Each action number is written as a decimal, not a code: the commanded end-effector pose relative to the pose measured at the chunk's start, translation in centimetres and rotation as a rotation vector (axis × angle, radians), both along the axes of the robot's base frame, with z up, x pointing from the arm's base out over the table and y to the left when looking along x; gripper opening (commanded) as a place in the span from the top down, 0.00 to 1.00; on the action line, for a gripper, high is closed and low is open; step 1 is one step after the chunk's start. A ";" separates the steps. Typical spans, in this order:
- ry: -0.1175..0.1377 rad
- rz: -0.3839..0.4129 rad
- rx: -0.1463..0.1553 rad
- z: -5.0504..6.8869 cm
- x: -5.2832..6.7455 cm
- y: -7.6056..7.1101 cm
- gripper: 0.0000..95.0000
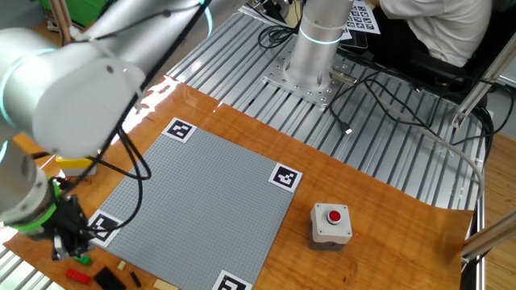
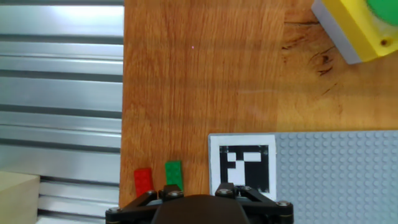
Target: Build with small Lego blocks
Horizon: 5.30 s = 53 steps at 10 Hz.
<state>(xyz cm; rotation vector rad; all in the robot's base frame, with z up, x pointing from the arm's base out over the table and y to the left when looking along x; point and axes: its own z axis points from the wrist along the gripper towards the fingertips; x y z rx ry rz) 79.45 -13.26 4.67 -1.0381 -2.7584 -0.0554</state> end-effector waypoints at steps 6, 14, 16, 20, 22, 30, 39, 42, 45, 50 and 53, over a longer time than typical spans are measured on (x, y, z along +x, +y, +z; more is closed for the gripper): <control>-0.048 0.478 -0.076 0.9 -0.1 3.2 1.00; -0.048 0.479 -0.075 1.6 0.0 4.1 1.00; -0.047 0.478 -0.074 1.6 0.0 4.1 1.00; -0.048 0.474 -0.076 1.6 0.0 4.1 1.00; -0.048 0.472 -0.076 1.6 0.0 4.1 1.00; -0.065 0.474 -0.077 1.6 0.0 4.1 1.00; -0.075 0.482 -0.070 1.9 0.1 4.6 1.00; -0.066 0.478 -0.051 2.5 0.1 4.8 1.00; -0.063 0.468 -0.039 3.3 -0.2 5.0 1.00; -0.065 0.455 -0.033 4.0 -1.6 5.3 1.00; -0.076 0.459 -0.033 4.2 -1.8 5.3 1.00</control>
